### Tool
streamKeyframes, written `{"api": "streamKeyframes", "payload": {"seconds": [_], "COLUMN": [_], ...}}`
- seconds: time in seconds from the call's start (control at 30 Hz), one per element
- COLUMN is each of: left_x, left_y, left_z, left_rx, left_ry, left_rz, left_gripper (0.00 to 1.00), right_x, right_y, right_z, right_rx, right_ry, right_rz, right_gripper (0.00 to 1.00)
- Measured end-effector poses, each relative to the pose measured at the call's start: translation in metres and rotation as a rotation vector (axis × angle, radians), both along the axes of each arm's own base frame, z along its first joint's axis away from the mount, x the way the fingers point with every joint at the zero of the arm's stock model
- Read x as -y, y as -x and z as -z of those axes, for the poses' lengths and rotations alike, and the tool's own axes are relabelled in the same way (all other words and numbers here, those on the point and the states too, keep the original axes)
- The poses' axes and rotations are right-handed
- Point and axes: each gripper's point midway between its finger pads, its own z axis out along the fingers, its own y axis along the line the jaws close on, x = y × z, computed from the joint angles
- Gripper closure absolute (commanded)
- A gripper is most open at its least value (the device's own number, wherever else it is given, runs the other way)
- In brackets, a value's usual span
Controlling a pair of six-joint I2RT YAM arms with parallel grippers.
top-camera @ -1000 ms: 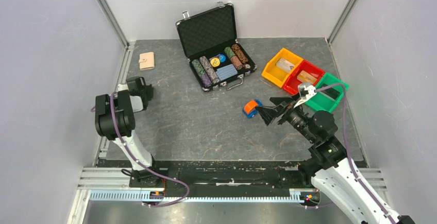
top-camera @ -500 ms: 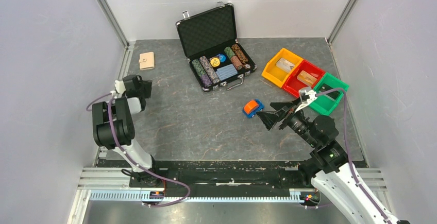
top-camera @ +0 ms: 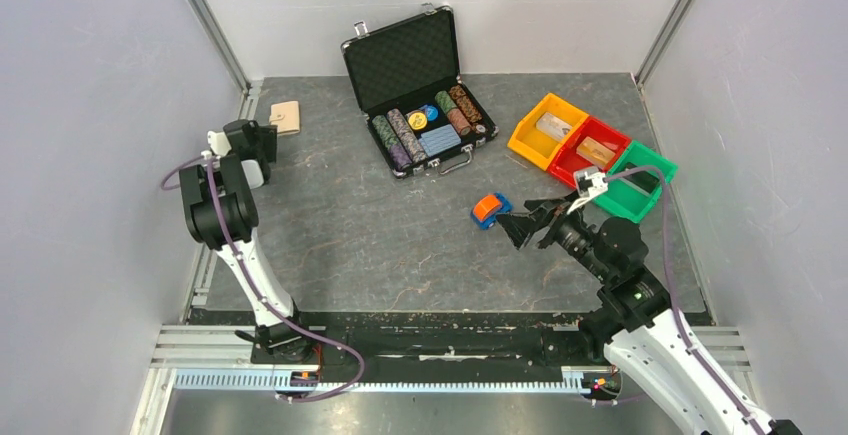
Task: Take the credit cards out of the card holder
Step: Move the card holder to the center of the board.
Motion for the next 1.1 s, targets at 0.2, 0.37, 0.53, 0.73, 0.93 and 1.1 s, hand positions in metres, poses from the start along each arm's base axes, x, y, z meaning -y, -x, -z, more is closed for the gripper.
{"api": "streamKeyframes", "payload": {"seconds": [0.2,0.37,0.53,0.73,0.93,1.1], "left_x": [-0.008,-0.013,-0.016,-0.017,-0.017,-0.016], "left_y": [-0.019,-0.031,-0.040,-0.042,-0.042,-0.044], "left_z": [0.010,0.014,0.017,0.022,0.026,0.023], "left_rx": [0.002,0.013,0.027,0.030,0.024,0.033], "left_ry": [0.003,0.005,0.004,0.011,0.020,0.027], "left_rz": [0.000,-0.003,-0.005,-0.010,-0.013,-0.013], "left_gripper": [0.40,0.42,0.48,0.69,0.90,0.98], "right_x": [-0.003,-0.005,-0.006,-0.007,-0.007,-0.008], "right_y": [-0.009,-0.015,-0.021,-0.024,-0.024,-0.024], "right_z": [0.018,0.029,0.029,0.030,0.029,0.028], "right_rx": [-0.062,-0.091,-0.085,-0.086,-0.082,-0.081], "right_ry": [0.036,0.060,0.061,0.062,0.060,0.058], "right_rz": [0.012,0.014,0.025,0.026,0.026,0.026], "right_gripper": [0.02,0.02,0.02,0.02,0.02,0.02]}}
